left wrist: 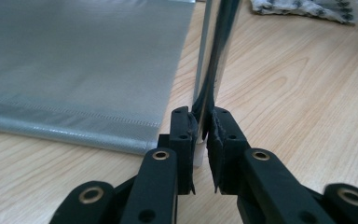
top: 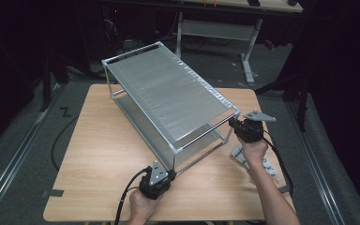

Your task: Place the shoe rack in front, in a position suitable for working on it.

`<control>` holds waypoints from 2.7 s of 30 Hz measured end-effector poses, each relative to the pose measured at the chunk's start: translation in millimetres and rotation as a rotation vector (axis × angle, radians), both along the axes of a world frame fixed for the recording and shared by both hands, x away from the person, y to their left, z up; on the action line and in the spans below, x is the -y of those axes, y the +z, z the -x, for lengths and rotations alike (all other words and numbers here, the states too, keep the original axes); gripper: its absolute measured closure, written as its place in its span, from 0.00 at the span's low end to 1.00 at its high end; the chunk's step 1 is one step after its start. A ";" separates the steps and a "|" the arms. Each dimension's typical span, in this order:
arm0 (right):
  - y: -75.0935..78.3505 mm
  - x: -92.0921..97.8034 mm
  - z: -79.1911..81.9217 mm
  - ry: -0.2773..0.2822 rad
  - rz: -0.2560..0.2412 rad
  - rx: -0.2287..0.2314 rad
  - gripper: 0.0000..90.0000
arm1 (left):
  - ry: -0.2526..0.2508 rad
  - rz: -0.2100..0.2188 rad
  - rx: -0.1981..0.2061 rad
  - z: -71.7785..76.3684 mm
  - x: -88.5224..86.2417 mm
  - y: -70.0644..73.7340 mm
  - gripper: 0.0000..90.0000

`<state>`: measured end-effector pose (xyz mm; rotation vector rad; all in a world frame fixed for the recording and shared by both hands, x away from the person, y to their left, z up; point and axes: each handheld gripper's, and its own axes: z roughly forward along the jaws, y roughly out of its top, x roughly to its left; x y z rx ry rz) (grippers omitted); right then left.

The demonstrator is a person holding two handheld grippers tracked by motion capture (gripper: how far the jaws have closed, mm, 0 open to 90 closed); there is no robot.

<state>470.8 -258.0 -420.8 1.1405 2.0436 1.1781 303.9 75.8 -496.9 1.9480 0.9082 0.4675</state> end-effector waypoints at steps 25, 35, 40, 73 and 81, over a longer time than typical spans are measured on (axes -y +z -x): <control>-3.3 3.0 25.3 0.050 -0.019 0.022 0.90 | 0.108 0.023 -0.017 -7.3 -23.4 -0.5 0.90; -3.5 2.6 33.8 0.073 -0.021 0.022 0.90 | 0.136 0.011 -0.039 -12.7 -30.7 2.5 0.90; -4.1 3.1 39.6 0.085 -0.022 0.027 0.90 | 0.151 0.023 -0.046 -15.4 -35.0 2.2 0.90; 0.2 -10.7 72.1 0.221 0.000 -0.001 0.90 | 0.256 0.036 -0.088 -37.3 -67.7 5.1 0.90; -0.9 -17.5 83.4 0.265 0.005 0.002 0.90 | 0.278 0.008 -0.095 -52.9 -76.3 7.8 0.90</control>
